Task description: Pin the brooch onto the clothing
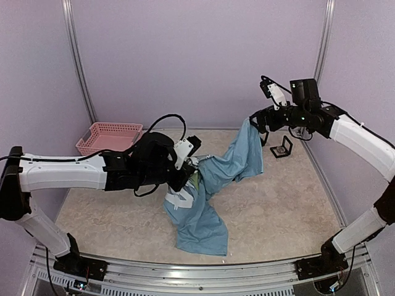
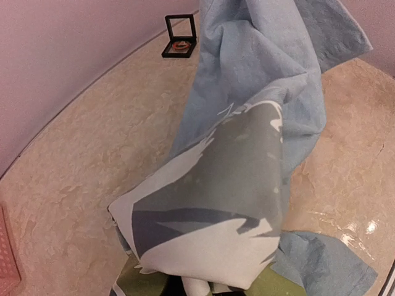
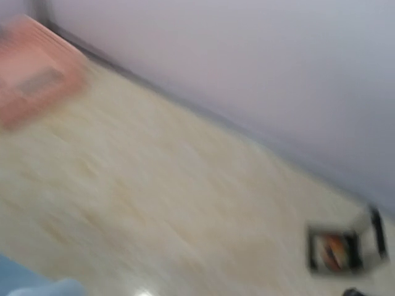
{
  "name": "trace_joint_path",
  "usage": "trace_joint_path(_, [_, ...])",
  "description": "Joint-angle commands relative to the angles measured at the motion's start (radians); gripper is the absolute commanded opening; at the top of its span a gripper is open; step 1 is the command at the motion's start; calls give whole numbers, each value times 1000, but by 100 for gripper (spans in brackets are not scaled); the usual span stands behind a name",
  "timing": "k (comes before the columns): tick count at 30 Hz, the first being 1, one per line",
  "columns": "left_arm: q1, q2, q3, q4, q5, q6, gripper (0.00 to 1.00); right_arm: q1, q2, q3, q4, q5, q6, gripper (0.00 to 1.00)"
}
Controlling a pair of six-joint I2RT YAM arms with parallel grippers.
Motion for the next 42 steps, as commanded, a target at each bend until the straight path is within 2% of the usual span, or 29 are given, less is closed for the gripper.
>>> trace_joint_path(1, [37,227,139,112,-22,-84,0,23,92,39,-206,286,42,95])
trace_joint_path(4, [78,441,357,42,-56,-88,0,72,134,60,-307,412,45,94])
trace_joint_path(9, [161,656,609,38,-48,-122,0,80,124,64,-410,537,108,99])
trace_joint_path(10, [179,686,654,27,-45,-137,8,79,122,69,-427,546,114,100])
trace_joint_path(11, [193,731,692,7,-36,-155,27,84,124,76,-444,530,120,98])
trace_joint_path(12, [205,754,726,-3,-23,-167,58,96,120,74,-452,489,125,95])
trace_joint_path(13, [211,778,749,-8,-14,-173,81,115,114,61,-451,438,125,92])
trace_joint_path(14, [212,787,758,-7,-22,-173,97,151,107,35,-440,391,122,89])
trace_joint_path(17, [192,722,658,92,-99,-135,99,278,105,-82,-399,300,150,89])
trace_joint_path(21, [182,436,371,259,-161,-122,99,349,174,-222,-326,184,274,91])
trace_joint_path(25, [176,221,186,233,-180,-139,99,367,245,-307,-231,183,343,99])
trace_joint_path(31, [152,-22,-82,185,-271,-213,99,469,383,-276,-179,225,356,100])
trace_joint_path(35, [147,-186,-198,153,-301,-259,99,502,506,-255,-161,224,350,99])
trace_joint_path(36, [146,-210,-215,147,-306,-268,99,497,524,-253,-160,221,350,93])
trace_joint_path(37, [145,-240,-230,146,-312,-276,99,486,561,-247,-170,219,353,81])
trace_joint_path(40, [139,-305,-262,96,-328,-283,99,480,591,-216,-199,191,351,23])
trace_joint_path(41, [137,-322,-271,88,-330,-283,99,480,577,-205,-202,174,344,1])
trace_joint_path(42, [134,-336,-277,82,-332,-281,99,479,552,-190,-205,162,337,0])
